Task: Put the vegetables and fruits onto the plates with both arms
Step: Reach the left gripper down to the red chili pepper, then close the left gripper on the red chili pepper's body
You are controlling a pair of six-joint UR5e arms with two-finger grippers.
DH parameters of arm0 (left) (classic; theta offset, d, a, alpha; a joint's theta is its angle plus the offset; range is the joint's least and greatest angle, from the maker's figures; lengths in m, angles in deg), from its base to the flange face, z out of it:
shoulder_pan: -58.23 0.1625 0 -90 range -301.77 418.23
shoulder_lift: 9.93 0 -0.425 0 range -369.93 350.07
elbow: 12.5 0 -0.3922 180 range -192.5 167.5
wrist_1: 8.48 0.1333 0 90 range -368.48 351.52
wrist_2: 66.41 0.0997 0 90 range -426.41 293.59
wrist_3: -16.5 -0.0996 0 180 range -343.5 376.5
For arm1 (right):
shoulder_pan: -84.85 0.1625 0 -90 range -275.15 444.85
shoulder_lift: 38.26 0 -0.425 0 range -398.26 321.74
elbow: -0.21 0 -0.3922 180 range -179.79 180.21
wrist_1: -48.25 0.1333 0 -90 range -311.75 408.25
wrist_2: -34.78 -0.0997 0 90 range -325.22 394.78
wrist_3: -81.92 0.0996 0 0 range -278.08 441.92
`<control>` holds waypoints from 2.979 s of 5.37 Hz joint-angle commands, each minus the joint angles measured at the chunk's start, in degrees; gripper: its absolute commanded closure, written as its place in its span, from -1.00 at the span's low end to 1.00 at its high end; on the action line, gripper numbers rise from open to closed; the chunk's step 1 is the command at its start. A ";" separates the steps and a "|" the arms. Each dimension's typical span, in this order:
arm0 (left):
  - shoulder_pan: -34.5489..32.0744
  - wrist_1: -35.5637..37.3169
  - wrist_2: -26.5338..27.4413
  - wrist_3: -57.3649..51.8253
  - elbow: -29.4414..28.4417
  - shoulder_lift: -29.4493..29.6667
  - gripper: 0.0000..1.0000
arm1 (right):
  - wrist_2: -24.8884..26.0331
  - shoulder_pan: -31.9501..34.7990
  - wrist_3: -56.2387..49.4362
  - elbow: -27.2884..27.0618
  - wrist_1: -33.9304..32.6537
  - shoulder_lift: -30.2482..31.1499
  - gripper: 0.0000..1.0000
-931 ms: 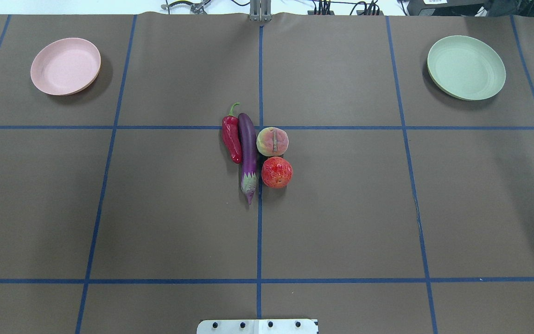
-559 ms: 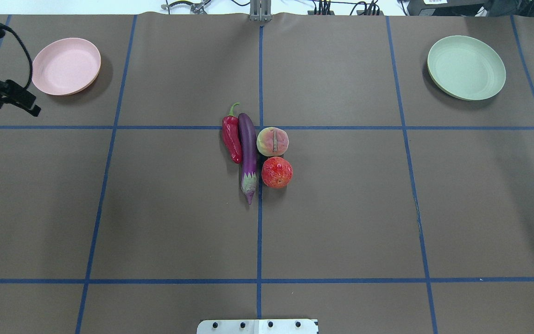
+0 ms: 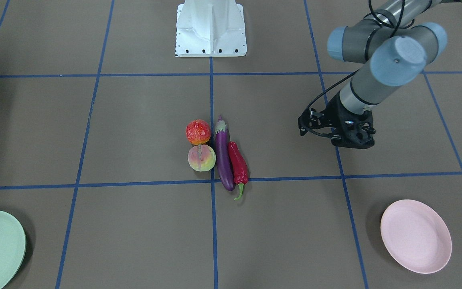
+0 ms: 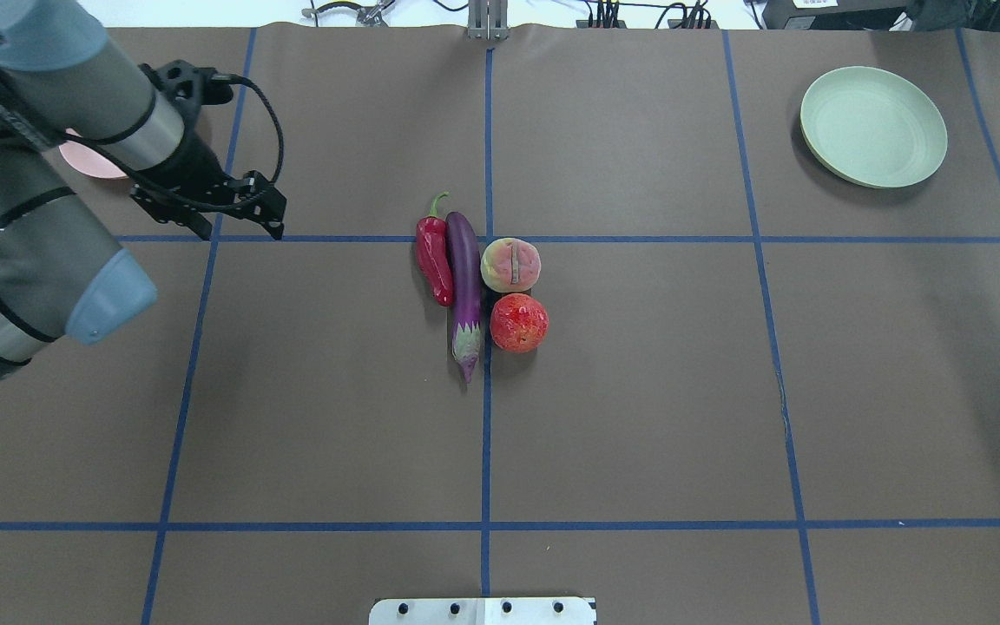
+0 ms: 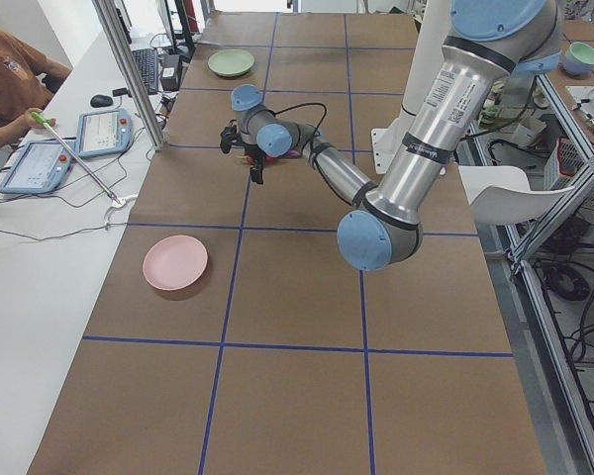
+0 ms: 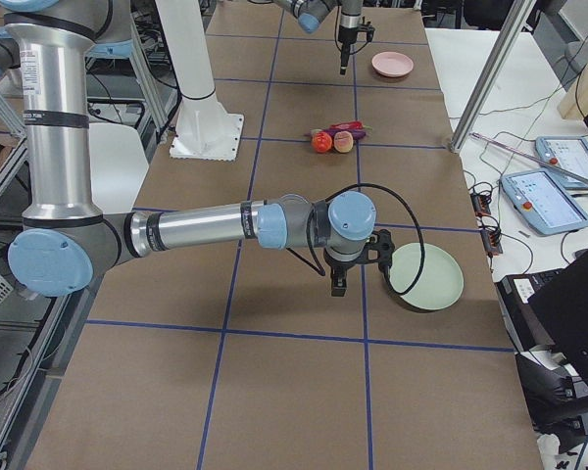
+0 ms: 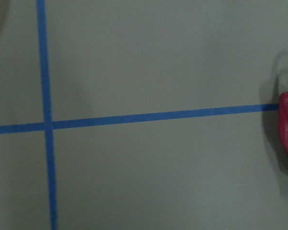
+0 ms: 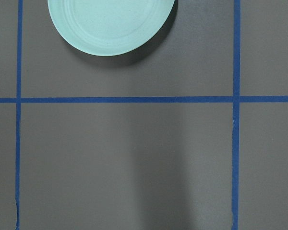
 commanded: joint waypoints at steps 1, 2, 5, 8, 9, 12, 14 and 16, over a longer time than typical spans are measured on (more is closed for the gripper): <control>6.84 -9.75 5.57 11.59 -9.55 6.64 -1.00 | 0.32 -2.04 3.60 -0.02 0.09 -2.61 -1.00; 8.87 -11.48 7.07 12.96 -14.31 10.32 -1.00 | 0.50 -2.83 3.98 -0.02 0.09 -3.24 -1.00; 9.07 -11.76 8.31 12.89 -21.20 14.13 -0.47 | 0.50 -3.54 4.07 0.24 0.09 -3.95 -1.00; 8.89 -11.76 8.23 13.06 -21.39 15.01 -0.37 | 0.50 -3.54 4.07 0.95 0.00 -4.04 -1.00; 8.98 -11.76 8.31 13.06 -21.65 15.45 -0.37 | 0.50 -3.54 4.07 0.95 0.00 -4.04 -1.00; 9.15 -16.12 8.32 13.15 -27.42 17.12 -0.34 | 0.33 -3.54 4.16 0.95 0.00 -4.04 -1.00; 9.59 -16.15 8.32 13.15 -27.71 17.04 0.16 | 0.15 -3.54 4.34 0.95 0.00 -4.04 -1.00; 8.72 -16.15 8.23 16.05 -27.10 17.12 1.00 | -0.20 -4.76 7.22 0.25 0.00 -6.22 -1.00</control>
